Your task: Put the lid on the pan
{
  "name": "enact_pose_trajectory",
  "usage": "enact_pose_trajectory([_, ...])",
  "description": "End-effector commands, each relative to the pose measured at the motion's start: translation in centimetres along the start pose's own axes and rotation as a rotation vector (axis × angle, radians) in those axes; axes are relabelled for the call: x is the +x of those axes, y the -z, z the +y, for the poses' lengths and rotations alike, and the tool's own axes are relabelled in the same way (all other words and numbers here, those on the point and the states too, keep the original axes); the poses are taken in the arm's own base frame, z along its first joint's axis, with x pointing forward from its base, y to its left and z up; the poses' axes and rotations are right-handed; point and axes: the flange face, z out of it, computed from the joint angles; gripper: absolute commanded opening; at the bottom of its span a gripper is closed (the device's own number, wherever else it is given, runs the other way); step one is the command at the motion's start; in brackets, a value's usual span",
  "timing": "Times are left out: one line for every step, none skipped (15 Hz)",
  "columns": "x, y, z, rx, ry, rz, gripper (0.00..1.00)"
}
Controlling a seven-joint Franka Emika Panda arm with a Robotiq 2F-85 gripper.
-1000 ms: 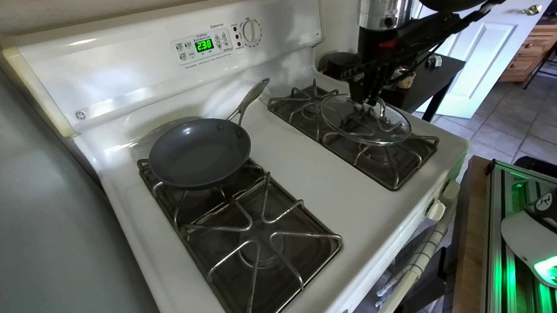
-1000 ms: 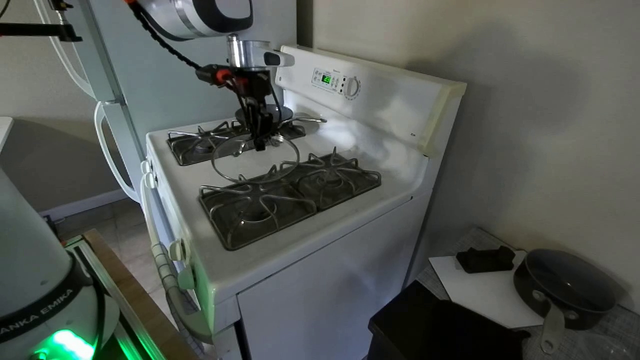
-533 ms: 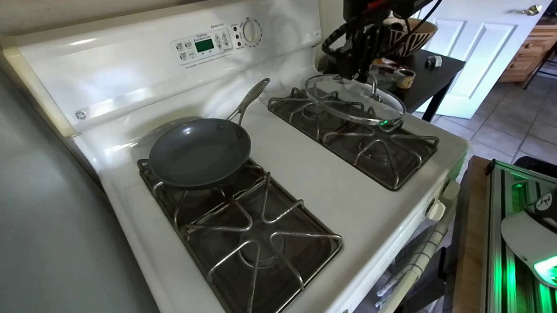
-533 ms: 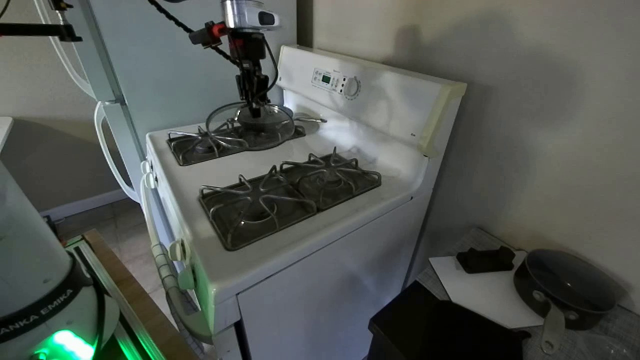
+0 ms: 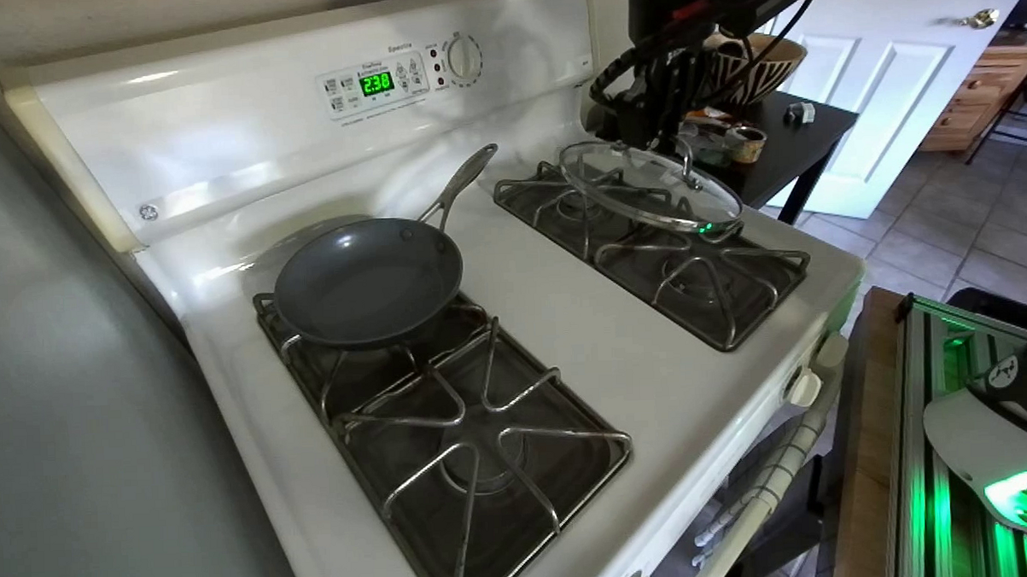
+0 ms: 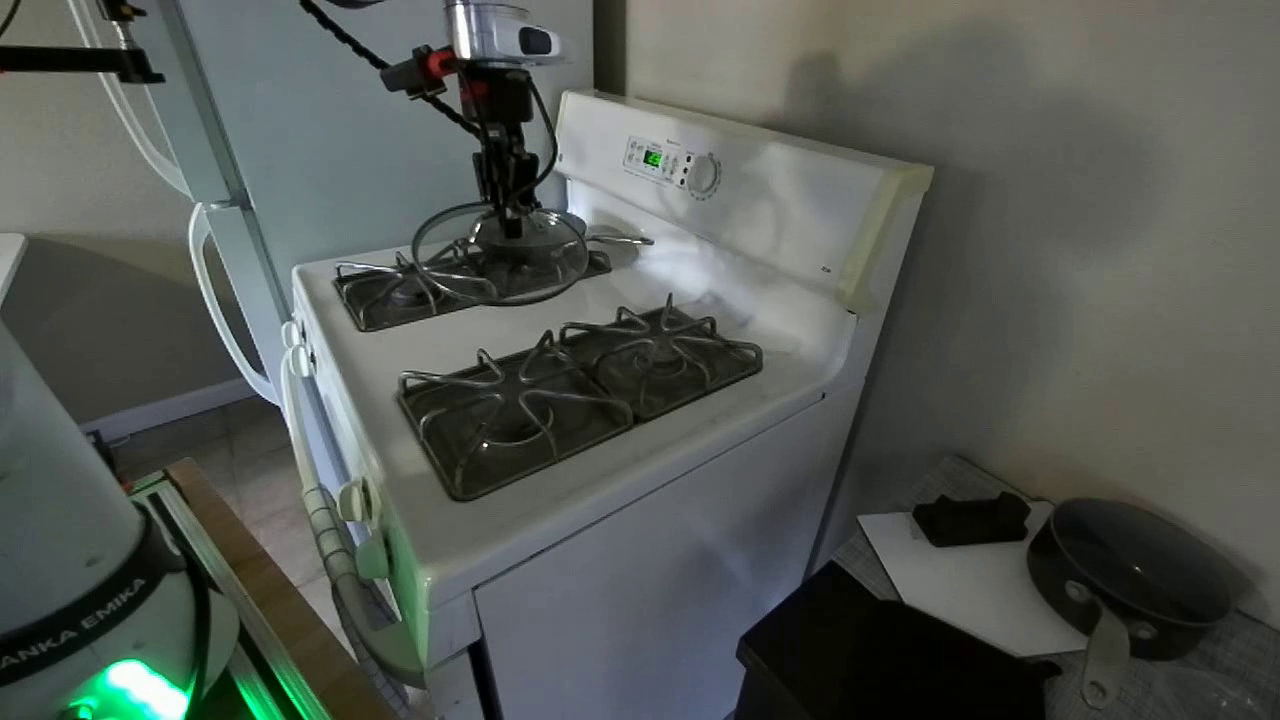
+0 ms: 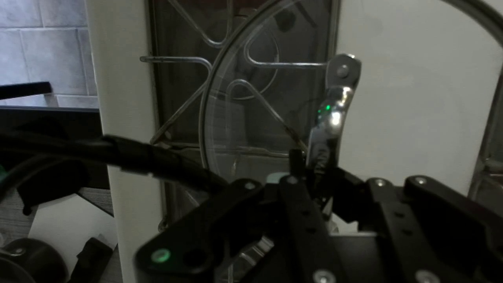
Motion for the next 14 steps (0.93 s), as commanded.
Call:
enact_pose_trajectory([0.8, 1.4, -0.8, 0.006, -0.001, 0.037, 0.0])
enact_pose_trajectory([1.1, 1.9, -1.3, 0.005, 0.002, 0.052, 0.0])
enact_pose_trajectory([1.2, 2.3, -1.8, 0.003, 0.011, 0.066, 0.0])
enact_pose_trajectory([1.4, 2.8, -2.4, -0.001, 0.023, 0.079, 0.0])
enact_pose_trajectory([1.5, 3.3, -3.1, -0.012, 0.035, 0.09, 0.0])
enact_pose_trajectory([1.7, 3.8, -3.9, -0.016, 0.047, 0.105, 0.0])
enact_pose_trajectory([1.8, 4.3, -4.8, -0.024, 0.063, 0.123, 0.0])
enact_pose_trajectory([1.8, 4.8, -5.8, -0.034, 0.08, 0.139, 0.0])
enact_pose_trajectory([1.9, 5.3, -6.7, -0.044, 0.094, 0.157, 0.0])
enact_pose_trajectory([2.0, 5.5, -7.9, -0.058, 0.118, 0.177, 0.0])
enact_pose_trajectory([2.1, 5.7, -8.9, -0.074, 0.138, 0.199, 0.0])
enact_pose_trajectory([2.3, 5.9, -9.9, -0.092, 0.158, 0.217, 0.0])
enact_pose_trajectory([2.5, 6.1, -10.9, -0.107, 0.179, 0.235, 0.0])
enact_pose_trajectory([2.7, 6.2, -11.9, -0.118, 0.2, 0.25, 0.0])
